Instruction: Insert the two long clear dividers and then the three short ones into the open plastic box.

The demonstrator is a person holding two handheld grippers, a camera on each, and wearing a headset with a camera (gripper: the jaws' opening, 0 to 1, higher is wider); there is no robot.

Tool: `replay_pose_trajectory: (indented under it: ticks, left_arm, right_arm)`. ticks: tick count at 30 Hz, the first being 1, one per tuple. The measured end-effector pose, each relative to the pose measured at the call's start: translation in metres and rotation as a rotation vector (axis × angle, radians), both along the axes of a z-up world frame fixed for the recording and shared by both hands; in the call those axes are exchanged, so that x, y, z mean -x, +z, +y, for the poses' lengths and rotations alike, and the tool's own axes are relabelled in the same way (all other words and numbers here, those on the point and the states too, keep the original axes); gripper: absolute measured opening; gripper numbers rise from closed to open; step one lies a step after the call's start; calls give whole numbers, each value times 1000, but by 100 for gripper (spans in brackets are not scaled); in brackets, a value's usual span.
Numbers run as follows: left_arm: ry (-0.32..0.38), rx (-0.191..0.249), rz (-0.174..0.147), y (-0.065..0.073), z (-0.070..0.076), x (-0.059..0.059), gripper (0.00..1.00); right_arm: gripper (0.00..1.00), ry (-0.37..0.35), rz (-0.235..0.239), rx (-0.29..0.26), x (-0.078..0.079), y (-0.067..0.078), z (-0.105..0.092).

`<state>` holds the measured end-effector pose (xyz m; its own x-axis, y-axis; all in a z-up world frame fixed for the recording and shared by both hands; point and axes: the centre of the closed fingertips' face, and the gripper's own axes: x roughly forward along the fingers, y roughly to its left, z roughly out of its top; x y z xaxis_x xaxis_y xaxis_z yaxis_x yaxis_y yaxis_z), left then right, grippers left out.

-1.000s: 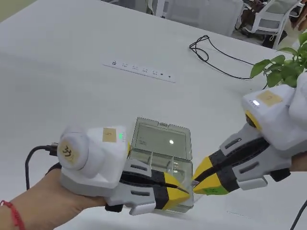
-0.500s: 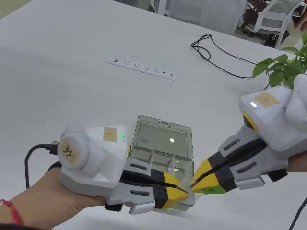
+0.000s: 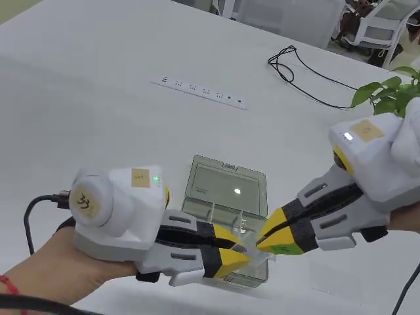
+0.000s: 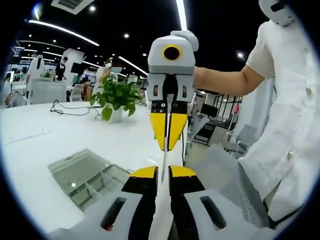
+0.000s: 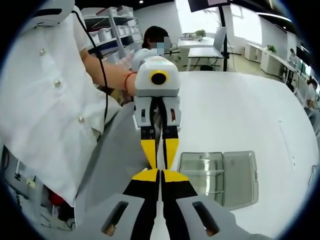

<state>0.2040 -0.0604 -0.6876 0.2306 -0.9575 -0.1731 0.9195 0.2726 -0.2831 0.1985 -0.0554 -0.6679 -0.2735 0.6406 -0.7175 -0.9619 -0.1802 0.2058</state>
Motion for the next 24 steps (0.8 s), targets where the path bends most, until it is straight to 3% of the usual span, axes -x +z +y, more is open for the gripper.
replay_pose_trajectory:
  ticks: [3,7,14,24]
  left_arm:
    - [26,-24,-12,-5,8,-4,11]
    - [81,-54,7,-14,25,-12,20]
    - [140,-98,26,-26,46,-19,37]
    - [183,-145,33,-38,64,-25,56]
  right_arm:
    - [2,-32,-20,-19,-10,3,3]
    - [2,-82,-46,-39,-22,2,8]
    - [3,-139,-80,-46,-41,-8,20]
    - [2,-178,-87,-46,-63,-28,37]
